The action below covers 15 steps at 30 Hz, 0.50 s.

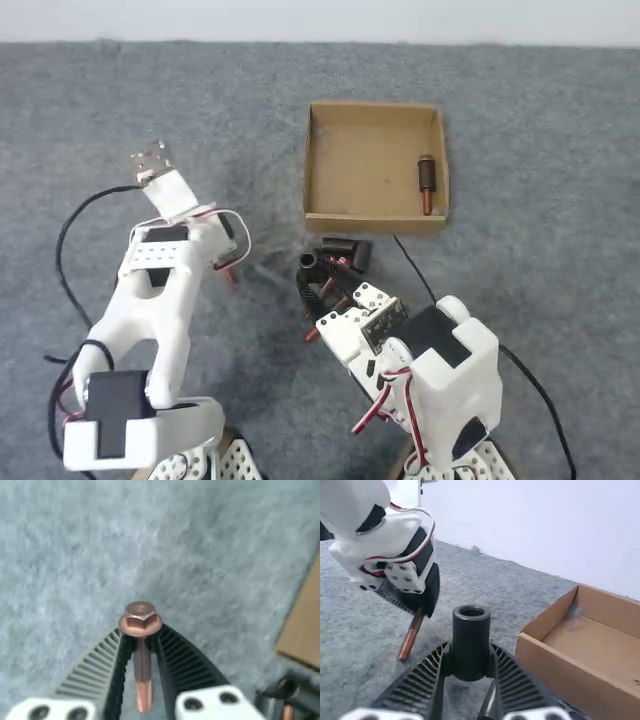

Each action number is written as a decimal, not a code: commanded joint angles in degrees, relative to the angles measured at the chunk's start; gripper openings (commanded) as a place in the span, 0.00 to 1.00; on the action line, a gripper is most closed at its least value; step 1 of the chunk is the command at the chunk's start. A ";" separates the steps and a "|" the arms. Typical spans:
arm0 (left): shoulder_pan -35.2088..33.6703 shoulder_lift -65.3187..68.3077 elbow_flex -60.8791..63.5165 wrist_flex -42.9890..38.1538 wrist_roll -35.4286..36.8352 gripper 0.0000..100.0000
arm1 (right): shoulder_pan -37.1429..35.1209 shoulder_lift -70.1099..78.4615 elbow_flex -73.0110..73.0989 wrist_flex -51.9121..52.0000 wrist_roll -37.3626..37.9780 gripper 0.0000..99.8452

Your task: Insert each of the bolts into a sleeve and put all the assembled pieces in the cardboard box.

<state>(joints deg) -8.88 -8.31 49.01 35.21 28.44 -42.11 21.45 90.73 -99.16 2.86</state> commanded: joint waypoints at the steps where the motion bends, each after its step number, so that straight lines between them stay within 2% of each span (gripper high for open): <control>1: 2.11 -4.04 -1.80 -6.51 -0.70 0.01 | -0.66 -1.19 1.41 -0.75 0.53 0.01; 8: 6.07 -7.03 -1.27 -9.23 -0.79 0.01 | -0.48 -1.10 1.41 -0.66 0.53 0.01; 15: 8.18 -25.58 5.58 -9.58 -0.79 0.01 | -0.40 -1.10 1.41 -0.66 0.53 0.01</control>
<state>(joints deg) -2.20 -20.88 52.88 27.65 28.44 -42.11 21.45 90.73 -99.16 2.86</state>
